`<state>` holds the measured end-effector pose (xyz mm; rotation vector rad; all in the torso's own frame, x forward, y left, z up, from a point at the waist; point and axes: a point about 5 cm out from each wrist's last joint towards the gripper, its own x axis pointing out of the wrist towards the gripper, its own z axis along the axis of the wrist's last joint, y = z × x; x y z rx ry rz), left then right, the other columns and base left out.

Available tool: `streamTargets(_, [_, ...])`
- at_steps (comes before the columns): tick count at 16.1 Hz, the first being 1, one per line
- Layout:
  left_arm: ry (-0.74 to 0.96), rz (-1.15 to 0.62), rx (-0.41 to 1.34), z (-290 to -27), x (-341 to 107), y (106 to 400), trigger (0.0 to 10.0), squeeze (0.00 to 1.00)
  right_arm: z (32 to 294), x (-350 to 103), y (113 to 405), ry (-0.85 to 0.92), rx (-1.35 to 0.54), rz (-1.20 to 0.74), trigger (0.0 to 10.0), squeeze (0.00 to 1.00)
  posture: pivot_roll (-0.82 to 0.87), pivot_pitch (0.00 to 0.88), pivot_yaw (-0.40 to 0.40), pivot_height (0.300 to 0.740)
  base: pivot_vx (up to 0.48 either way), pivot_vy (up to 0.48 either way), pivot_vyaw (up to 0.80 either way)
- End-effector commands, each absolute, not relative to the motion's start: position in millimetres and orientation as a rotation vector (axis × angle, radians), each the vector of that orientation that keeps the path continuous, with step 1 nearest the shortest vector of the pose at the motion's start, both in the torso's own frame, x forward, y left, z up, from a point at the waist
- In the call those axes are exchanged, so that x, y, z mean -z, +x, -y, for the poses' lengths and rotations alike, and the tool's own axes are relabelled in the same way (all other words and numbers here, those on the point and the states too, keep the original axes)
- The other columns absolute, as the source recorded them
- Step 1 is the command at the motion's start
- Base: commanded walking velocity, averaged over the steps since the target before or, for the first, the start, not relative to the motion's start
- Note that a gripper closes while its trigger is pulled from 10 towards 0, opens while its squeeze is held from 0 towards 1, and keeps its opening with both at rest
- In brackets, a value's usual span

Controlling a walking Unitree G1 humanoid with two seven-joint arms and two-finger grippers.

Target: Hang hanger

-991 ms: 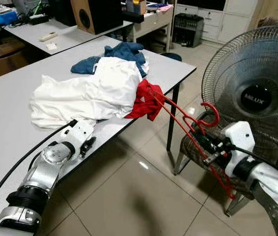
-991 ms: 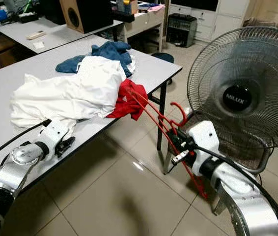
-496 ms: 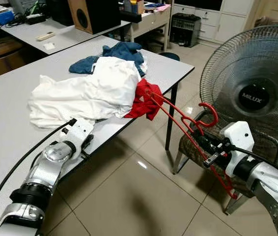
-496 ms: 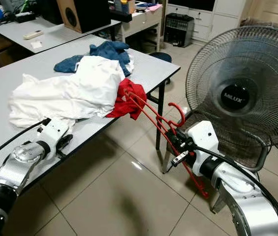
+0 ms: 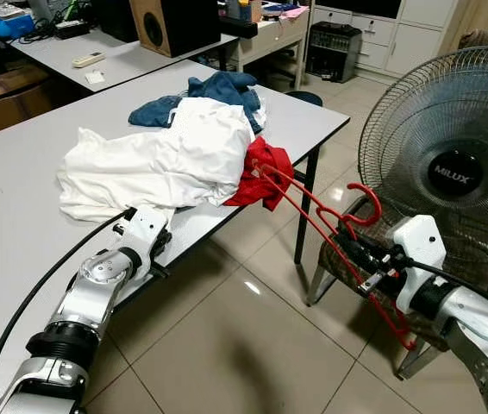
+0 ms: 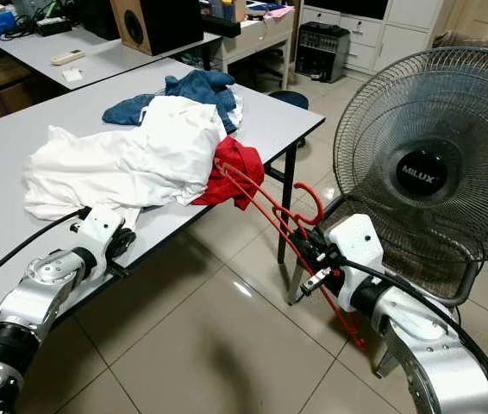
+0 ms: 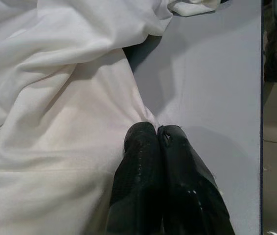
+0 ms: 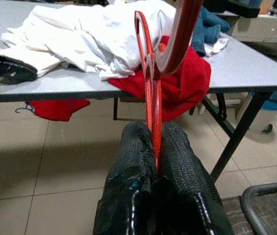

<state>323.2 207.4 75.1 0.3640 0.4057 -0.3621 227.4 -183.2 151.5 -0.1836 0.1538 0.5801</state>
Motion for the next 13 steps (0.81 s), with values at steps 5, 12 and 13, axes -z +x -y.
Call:
streamTargets(5, [0.354, -0.342, 0.306, -213, -91, 330, 0.0, 0.0, 188, -155, 229, -0.18, -0.545, -0.134, 10.0, 0.0, -0.11, 0.0, 0.052, 0.74, 0.0, 0.0, 0.0])
streamTargets(12, [0.022, 0.072, 0.298, -198, -190, 370, 0.0, 0.0, 186, -156, 236, -0.174, -0.52, -0.104, 10.0, 0.0, -0.08, 0.0, 0.058, 0.74, 0.0, 0.0, 0.0])
streamTargets(13, [-0.035, 0.199, 0.306, -198, -226, 377, 0.0, 0.0, 185, -156, 237, -0.172, -0.521, -0.1, 10.0, 0.0, -0.08, 0.0, 0.06, 0.74, 0.0, 0.0, 0.0])
